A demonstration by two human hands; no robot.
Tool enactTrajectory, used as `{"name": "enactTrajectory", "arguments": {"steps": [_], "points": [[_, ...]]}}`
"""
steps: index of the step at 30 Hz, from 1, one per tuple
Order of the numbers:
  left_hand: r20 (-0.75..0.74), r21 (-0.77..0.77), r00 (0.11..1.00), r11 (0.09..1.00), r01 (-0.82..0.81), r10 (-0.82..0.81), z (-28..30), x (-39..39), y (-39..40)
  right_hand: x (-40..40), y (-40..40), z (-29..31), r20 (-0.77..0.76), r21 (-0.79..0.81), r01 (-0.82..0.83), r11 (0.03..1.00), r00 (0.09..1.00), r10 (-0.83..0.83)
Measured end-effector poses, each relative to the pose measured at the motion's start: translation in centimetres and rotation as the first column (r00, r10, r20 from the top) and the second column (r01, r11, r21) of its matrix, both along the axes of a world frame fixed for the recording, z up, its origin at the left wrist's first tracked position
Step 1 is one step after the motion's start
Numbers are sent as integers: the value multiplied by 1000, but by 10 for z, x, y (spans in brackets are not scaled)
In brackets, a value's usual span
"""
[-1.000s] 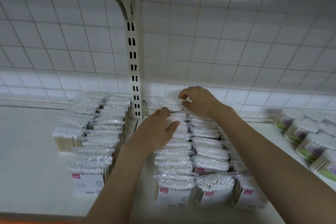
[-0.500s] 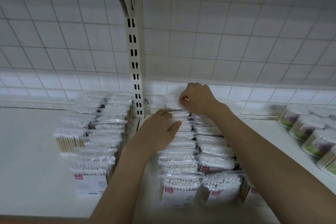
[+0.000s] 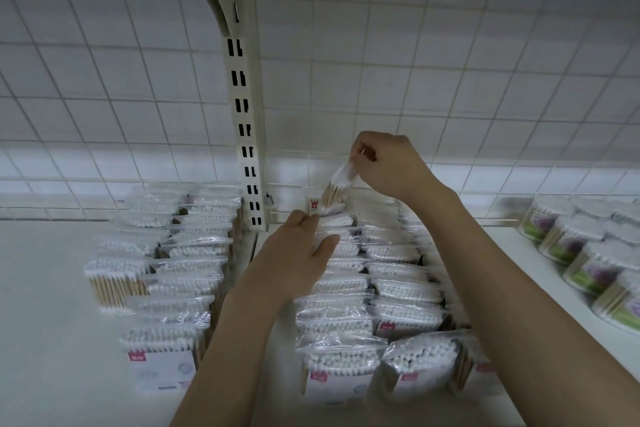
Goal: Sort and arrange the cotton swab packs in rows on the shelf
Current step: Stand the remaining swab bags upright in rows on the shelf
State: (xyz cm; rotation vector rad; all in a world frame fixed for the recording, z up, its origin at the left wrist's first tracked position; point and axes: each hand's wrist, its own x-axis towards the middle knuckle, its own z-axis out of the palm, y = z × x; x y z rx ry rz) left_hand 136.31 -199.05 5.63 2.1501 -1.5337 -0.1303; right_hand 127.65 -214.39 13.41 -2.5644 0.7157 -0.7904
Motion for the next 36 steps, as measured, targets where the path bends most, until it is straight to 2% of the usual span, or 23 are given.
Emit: {"name": "enactTrajectory", "arguments": {"steps": [3, 7, 15, 24, 29, 36], "points": [[9, 42, 1000, 999, -13, 12, 0, 2, -4, -2, -2, 4, 57, 15, 40, 999, 998, -41], [-15, 16, 1000, 1000, -12, 12, -1, 7, -9, -6, -3, 6, -20, -4, 9, 1000, 1000, -9], [-22, -10, 1000, 1000, 13, -13, -5, 15, -13, -8, -10, 5, -15, -16, -22, 1000, 1000, 22], [-16, -34, 1000, 999, 18, -19, -5, 18, -13, 12, -12, -8, -194, -183, -131, 974, 976, 95], [-21, -40, 1000, 999, 5, -6, -4, 20, -12, 22, -12, -21, -366, -103, -243, 965, 911, 190], [-36, -6, 999, 1000, -11, 11, -3, 18, -10, 30, -11, -37, -446, 4, -258, 966, 864, 233]]}}
